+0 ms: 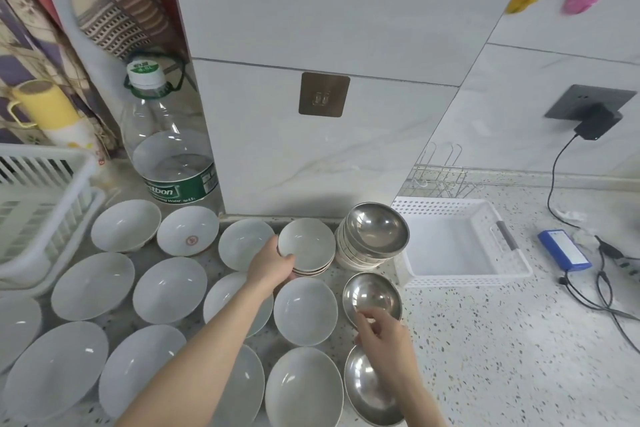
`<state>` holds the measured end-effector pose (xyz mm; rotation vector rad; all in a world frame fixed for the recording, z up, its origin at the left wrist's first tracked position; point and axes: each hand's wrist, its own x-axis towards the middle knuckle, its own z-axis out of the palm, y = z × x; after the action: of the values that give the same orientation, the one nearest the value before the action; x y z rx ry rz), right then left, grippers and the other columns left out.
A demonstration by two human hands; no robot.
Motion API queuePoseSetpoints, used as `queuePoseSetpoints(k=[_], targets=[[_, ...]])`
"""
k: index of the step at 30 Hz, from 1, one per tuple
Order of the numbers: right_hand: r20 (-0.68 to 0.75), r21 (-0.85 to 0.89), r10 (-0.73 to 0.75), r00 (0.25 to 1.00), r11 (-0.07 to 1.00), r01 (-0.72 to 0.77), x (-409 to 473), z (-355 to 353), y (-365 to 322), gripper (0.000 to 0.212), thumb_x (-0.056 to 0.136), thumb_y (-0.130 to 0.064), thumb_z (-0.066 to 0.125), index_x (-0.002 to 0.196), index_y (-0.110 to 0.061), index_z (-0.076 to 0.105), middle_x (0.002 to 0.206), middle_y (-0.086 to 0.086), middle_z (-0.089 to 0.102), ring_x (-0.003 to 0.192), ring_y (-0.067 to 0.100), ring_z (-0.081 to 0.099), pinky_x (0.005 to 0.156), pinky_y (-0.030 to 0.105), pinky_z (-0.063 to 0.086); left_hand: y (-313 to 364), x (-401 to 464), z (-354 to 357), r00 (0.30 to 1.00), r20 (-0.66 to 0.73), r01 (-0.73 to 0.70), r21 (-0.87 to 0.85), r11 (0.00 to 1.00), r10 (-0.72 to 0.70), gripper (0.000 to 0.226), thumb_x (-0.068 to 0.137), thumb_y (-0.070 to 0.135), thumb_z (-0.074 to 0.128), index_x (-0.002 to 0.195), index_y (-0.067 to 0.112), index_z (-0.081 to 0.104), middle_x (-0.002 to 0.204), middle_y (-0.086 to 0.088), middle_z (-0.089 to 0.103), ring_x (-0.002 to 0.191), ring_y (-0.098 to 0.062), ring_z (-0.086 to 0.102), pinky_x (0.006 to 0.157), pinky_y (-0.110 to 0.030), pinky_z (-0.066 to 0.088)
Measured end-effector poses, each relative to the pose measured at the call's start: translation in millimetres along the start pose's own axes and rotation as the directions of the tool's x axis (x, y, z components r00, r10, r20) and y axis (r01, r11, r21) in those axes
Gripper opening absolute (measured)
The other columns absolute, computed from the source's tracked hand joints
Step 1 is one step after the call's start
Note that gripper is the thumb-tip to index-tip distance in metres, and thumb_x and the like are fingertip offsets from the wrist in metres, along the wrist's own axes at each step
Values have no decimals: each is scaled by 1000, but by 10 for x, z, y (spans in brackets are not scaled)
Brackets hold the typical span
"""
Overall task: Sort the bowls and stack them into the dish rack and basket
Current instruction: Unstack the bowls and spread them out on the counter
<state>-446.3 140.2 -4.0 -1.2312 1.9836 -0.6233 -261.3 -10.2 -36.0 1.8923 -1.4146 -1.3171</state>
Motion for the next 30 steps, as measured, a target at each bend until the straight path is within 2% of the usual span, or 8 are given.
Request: queuePoseSetpoints(k=[4, 9, 11, 15, 20, 25, 28, 30], targets=[[-8, -28, 6, 1000, 1000, -7, -2, 49, -46, 17, 95, -34, 55, 84, -47, 57, 65, -10, 71, 60, 1, 64, 60, 25, 50, 13, 16, -27, 1000, 16, -16, 62, 998, 15, 25, 85, 19, 51, 110, 25, 54, 67, -2, 71, 68, -19, 71, 79, -36, 56], [-13, -43, 22, 1000, 999, -22, 11, 85, -110, 25, 95, -30, 53, 77, -48, 55, 66, -3, 72, 63, -5, 64, 62, 26, 50, 44, 51, -62, 997, 36, -70, 125, 990, 66, 51, 85, 18, 50, 135, 27, 45, 95, -3, 73, 72, -22, 72, 85, -40, 56], [-9, -46, 29, 1000, 999, -29, 35, 98, -123, 23, 95, -30, 53, 80, -46, 58, 66, -4, 72, 61, 0, 64, 63, 28, 51, 63, 48, -69, 995, 35, -94, 99, 991, 91, 51, 84, 14, 49, 133, 30, 46, 90, -4, 74, 75, -24, 72, 85, -41, 56], [-13, -40, 46, 999, 998, -46, 99, 114, -135, 15, 95, -32, 53, 92, -37, 67, 67, -10, 72, 55, 1, 60, 56, 22, 46, 119, 31, -80, 996, 31, -84, -5, 996, 84, 52, 83, 9, 46, 129, 31, 49, 79, -3, 71, 69, -23, 72, 76, -36, 56], [-31, -65, 64, 997, 996, -66, 169, 134, -210, 17, 94, -34, 52, 89, -35, 69, 70, -8, 71, 61, 3, 62, 59, 24, 47, 184, -4, -122, 997, 71, 6, -118, 993, 2, 56, 88, 8, 42, 139, 32, 41, 88, -6, 68, 64, -21, 67, 39, -21, 36], [25, -100, 116, 993, 988, -113, 408, 193, -348, 4, 89, -26, 48, 88, -30, 50, 60, -15, 64, 57, 3, 55, 56, 23, 42, 199, -117, -320, 994, 104, 55, -285, 957, -26, 53, 88, 4, 39, 132, 34, 44, 80, -6, 63, 48, -9, 57, 35, -19, 28], [39, -11, 166, 985, 986, -166, 580, 258, -489, 12, 90, -25, 48, 99, -32, 50, 74, -11, 72, 65, 8, 59, 58, 25, 43, 151, -207, -482, 992, 115, 98, -426, 900, -54, 51, 87, -2, 38, 124, 31, 48, 68, -9, 57, 37, -6, 49, 34, -18, 23], [38, 60, 216, 976, 974, -218, 684, 311, -584, 3, 90, -27, 50, 90, -26, 52, 67, -8, 73, 63, 11, 56, 58, 27, 41, 100, -267, -583, 988, 130, 142, -520, 842, -86, 50, 87, -5, 40, 122, 30, 50, 63, -12, 56, 32, -4, 43, 32, -17, 22]])
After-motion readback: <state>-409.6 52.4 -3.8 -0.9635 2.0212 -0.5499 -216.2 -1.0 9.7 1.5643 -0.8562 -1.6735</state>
